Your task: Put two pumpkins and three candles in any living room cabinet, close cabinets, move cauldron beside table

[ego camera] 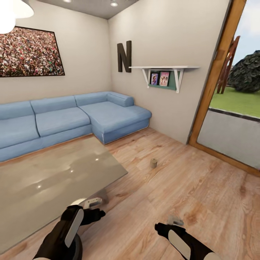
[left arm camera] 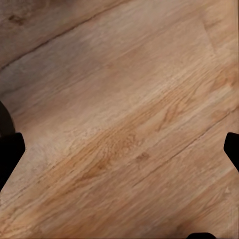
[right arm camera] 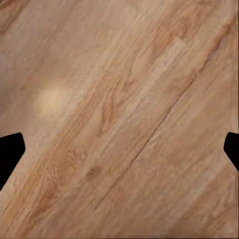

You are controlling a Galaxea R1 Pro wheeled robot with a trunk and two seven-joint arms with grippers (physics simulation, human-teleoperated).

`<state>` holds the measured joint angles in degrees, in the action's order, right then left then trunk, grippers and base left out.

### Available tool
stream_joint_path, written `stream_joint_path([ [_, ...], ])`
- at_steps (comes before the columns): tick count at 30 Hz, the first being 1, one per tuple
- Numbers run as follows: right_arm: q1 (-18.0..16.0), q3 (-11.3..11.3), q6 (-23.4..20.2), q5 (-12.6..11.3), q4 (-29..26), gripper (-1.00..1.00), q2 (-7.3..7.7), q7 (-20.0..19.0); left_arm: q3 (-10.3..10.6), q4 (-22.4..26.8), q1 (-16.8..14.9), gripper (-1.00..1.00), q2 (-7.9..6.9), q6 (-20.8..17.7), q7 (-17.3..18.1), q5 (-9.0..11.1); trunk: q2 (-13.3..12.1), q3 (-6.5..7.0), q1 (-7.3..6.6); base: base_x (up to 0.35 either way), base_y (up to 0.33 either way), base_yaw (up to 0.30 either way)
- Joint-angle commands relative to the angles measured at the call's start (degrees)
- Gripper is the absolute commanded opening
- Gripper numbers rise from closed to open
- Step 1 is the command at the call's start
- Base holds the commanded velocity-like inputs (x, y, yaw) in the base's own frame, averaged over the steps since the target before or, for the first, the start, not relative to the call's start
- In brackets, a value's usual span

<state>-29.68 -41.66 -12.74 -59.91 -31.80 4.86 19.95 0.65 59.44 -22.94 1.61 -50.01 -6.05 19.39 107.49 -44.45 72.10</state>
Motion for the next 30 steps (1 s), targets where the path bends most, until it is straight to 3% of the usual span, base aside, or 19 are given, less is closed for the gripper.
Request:
stream_joint_path([
  [1,0.50,0.03,0.33,-0.02,0.02,1.00,0.05,0.02,0.05,-0.06,0.00,1.00,0.06,0.00,0.00,-0.60,0.00,0.07,0.00,0.000,0.000,-0.220],
  [4,1.15,0.68,1.49,-1.17,1.37,1.00,0.12,0.01,0.06,-0.16,0.00,1.00,0.17,0.05,-0.01,-3.03,0.00,0.25,0.00,0.000,0.000,-0.234],
  [8,1.34,3.21,2.74,-3.97,5.70,1.00,0.23,-0.16,0.12,-0.19,0.00,1.00,0.69,0.08,-0.01,-4.30,0.00,0.42,0.00,0.000,0.000,-0.254],
  [12,1.37,5.94,3.34,-4.68,8.03,1.00,0.30,-0.53,0.69,-0.20,0.00,1.00,1.21,0.09,-0.01,-4.55,0.00,0.55,0.00,0.000,0.000,-0.267],
  [17,1.37,7.85,4.19,-4.90,10.37,1.00,0.32,-0.69,6.49,-0.24,0.00,1.00,1.29,0.20,-0.07,-4.55,0.00,0.59,0.00,0.000,0.000,-0.275],
  [19,1.37,7.99,5.33,-4.93,10.75,1.00,0.32,-0.62,7.57,-0.27,0.00,1.00,1.29,0.24,-0.09,-4.54,0.00,0.59,0.00,0.000,0.000,-0.276],
  [24,1.37,8.35,6.51,-4.99,11.94,1.00,0.32,-0.56,8.19,-0.78,0.00,1.00,1.29,0.37,-0.03,-4.54,0.00,0.59,0.00,0.000,0.000,-0.277],
  [30,1.37,11.97,6.81,-4.96,13.17,1.00,0.32,-0.61,8.31,-1.90,0.00,1.00,1.60,0.83,-0.02,-4.61,0.00,0.59,0.00,0.000,0.000,-0.277],
])
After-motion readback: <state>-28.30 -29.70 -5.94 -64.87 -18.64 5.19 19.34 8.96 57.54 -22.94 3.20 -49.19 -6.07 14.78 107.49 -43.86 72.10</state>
